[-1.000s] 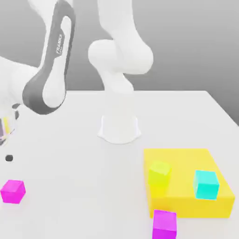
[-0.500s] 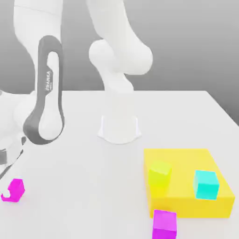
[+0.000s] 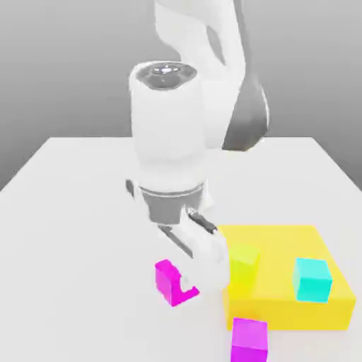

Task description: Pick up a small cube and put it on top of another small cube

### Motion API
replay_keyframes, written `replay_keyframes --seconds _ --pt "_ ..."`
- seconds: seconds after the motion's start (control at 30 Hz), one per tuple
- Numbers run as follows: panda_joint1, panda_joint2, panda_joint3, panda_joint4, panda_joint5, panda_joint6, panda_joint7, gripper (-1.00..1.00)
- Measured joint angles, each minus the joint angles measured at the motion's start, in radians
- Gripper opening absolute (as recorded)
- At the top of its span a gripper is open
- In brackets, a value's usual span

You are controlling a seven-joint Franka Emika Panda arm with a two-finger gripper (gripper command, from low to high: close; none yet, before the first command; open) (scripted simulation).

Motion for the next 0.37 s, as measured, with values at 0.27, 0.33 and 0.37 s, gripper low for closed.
replay_keyframes --seconds 0.27,0.33,0.37 --pt "0.178 0.056 0.079 -0.012 -0.078 0.047 0.056 -1.0" --pt "0.179 0.074 0.078 -0.016 -0.088 0.069 0.063 1.0" --pt "0.179 0.074 0.078 -0.016 -0.088 0.069 0.063 1.0"
